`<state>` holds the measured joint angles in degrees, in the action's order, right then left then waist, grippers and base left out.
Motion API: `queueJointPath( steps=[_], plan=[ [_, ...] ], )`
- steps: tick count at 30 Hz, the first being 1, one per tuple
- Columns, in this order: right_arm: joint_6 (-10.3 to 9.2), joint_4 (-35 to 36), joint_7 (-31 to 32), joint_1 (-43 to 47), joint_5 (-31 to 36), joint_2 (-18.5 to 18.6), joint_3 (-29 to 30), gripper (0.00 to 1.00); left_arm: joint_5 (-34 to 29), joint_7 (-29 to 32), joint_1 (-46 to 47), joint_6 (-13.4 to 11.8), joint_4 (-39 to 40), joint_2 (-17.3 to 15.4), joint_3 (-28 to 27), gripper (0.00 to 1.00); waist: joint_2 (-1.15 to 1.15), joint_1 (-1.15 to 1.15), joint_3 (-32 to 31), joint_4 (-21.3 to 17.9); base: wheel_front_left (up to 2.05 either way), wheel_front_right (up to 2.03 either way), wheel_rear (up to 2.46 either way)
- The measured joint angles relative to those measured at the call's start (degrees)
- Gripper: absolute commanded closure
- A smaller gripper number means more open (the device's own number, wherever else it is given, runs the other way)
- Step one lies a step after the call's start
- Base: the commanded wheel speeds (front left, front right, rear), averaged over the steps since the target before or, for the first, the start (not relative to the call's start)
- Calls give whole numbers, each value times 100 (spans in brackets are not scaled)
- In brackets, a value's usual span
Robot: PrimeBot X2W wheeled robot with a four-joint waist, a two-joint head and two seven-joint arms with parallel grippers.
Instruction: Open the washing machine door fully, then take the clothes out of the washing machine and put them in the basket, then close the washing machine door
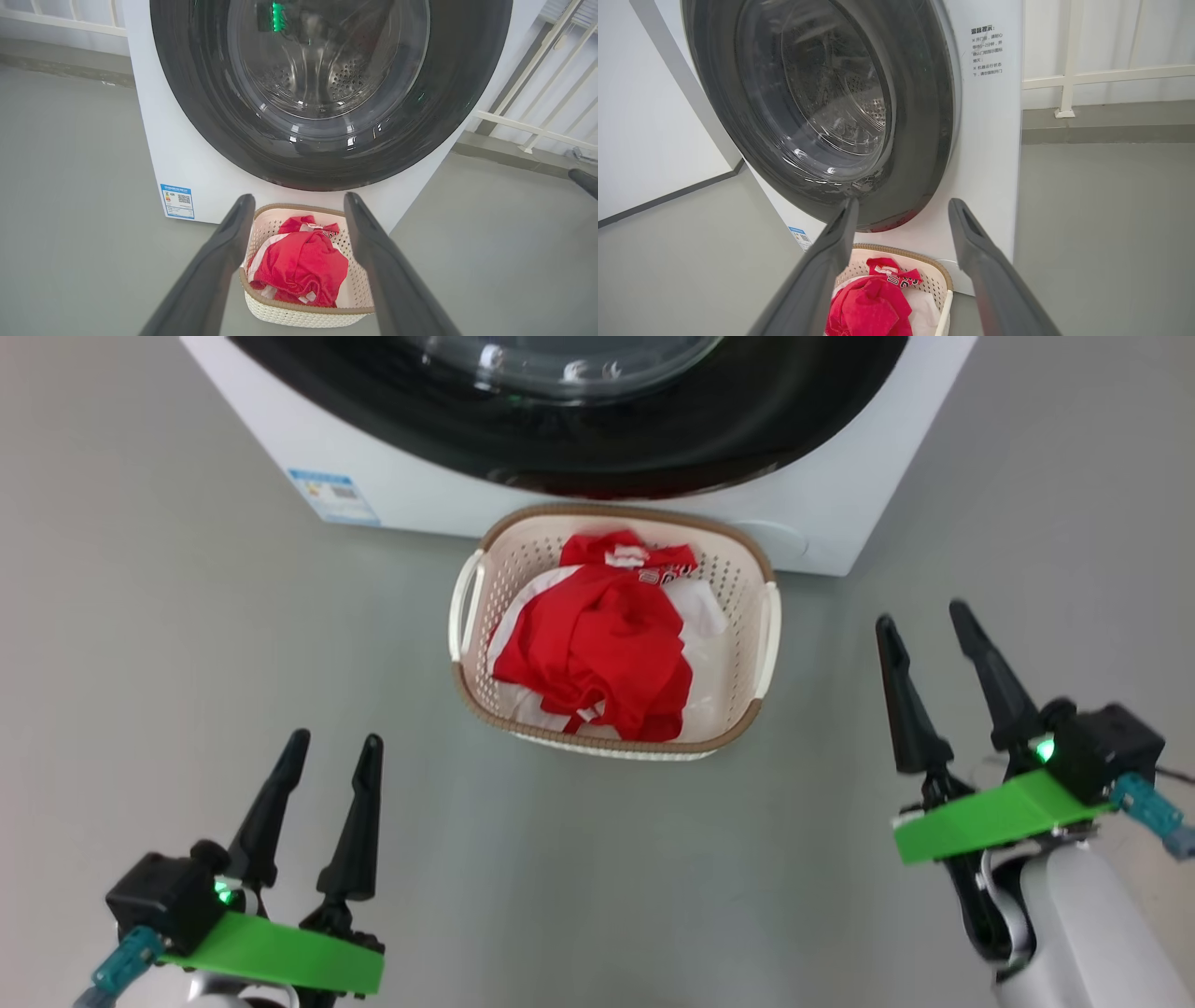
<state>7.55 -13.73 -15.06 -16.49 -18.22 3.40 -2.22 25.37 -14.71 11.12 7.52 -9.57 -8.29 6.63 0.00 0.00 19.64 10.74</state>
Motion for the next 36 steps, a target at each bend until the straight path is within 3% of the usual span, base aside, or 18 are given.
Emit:
queueJointPath(
  steps=[16,36],
  plan=[
    [0,99,1,1190,-289,-44,170,0,-122,0,-469,0,-5,-40,-105,0,0,0,-569,-374,0,0,0],
    [0,346,2,1902,-348,-94,510,0,-264,0,-1014,0,131,-99,-261,0,0,0,-922,-697,0,0,0]
  ],
)
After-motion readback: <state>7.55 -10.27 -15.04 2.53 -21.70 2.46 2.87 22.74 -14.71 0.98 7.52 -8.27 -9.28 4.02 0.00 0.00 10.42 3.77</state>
